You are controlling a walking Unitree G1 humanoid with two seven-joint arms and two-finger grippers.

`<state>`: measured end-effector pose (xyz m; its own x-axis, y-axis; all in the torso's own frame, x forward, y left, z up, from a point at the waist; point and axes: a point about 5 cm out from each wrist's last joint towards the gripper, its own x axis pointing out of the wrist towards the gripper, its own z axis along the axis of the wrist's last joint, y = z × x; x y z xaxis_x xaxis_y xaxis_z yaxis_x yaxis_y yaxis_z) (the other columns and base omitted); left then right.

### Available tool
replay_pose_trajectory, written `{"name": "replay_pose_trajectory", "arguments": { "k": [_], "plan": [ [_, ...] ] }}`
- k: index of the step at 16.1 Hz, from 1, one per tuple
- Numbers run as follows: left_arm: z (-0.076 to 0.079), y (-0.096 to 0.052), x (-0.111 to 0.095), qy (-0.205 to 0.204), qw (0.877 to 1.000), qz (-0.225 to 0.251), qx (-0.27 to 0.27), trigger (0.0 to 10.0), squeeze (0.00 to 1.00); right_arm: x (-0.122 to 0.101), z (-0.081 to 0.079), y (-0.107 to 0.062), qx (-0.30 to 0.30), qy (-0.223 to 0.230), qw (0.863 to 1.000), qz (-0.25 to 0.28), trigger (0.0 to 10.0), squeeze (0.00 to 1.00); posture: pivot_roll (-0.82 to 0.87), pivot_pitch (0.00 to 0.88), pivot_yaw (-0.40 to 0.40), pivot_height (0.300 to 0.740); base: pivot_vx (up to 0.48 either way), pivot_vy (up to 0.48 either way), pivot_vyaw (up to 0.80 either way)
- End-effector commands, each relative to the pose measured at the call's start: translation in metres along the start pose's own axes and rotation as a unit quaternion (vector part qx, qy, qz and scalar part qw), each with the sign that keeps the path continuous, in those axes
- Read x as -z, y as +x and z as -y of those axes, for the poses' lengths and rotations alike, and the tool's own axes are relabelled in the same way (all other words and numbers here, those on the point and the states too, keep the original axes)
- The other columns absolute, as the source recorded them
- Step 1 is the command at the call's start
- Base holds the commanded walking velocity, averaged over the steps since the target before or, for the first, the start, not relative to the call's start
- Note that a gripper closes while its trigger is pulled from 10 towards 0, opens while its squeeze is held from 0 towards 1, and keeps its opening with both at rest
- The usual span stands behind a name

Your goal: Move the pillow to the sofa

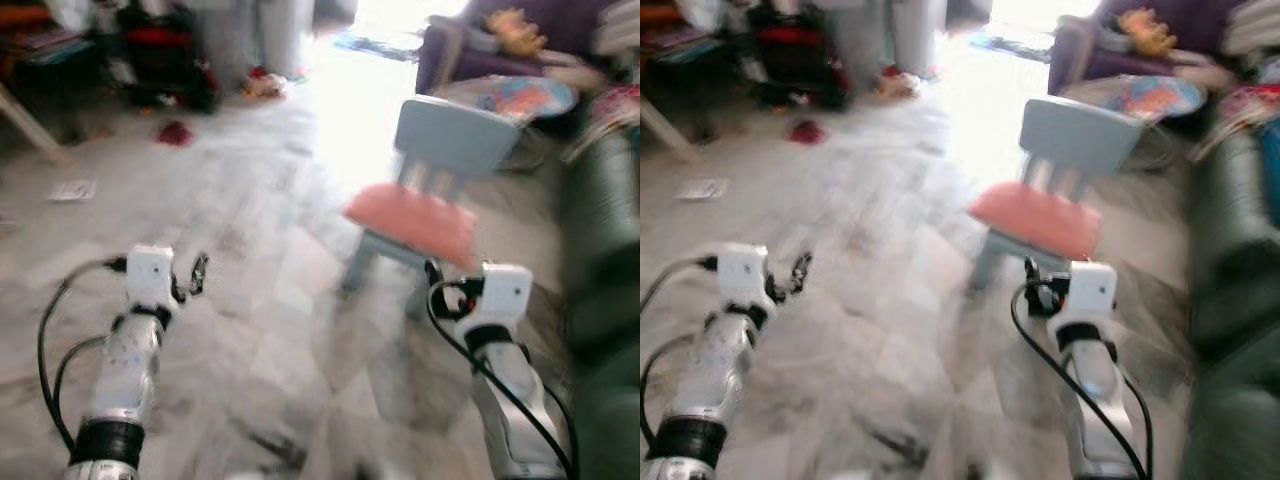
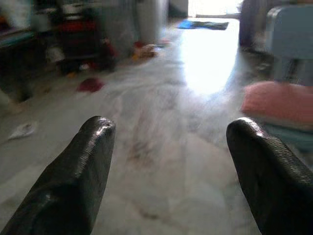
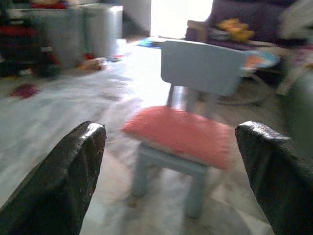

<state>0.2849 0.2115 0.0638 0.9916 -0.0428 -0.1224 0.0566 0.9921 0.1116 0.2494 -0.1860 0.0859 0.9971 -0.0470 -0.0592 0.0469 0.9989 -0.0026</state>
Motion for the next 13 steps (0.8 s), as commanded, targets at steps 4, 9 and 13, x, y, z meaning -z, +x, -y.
{"name": "replay_pose_trajectory", "arguments": {
  "k": [4,9,13],
  "plan": [
    [0.016,0.0033,-0.005,0.0,1.0,0.012,0.028,10.0,0.0,0.0028,0.0097,-0.0027,0.018,-0.009,1.0,-0.011,10.0,0.0,-0.04,0.0,-0.034,0.74,0.449,0.068,-0.75],
    [0.017,0.0026,-0.0052,-0.001,1.0,0.011,0.023,10.0,0.0,0.0037,0.0091,-0.0031,0.017,-0.007,1.0,-0.013,10.0,0.0,-0.04,0.0,-0.035,0.74,0.0,0.0,-0.22],
    [0.0164,0.0026,-0.006,-0.002,1.0,0.013,0.024,10.0,0.0,0.0042,0.0087,-0.003,0.016,-0.008,1.0,-0.015,10.0,0.0,-0.04,0.0,-0.035,0.74,0.0,0.0,0.0]
  ]
}}
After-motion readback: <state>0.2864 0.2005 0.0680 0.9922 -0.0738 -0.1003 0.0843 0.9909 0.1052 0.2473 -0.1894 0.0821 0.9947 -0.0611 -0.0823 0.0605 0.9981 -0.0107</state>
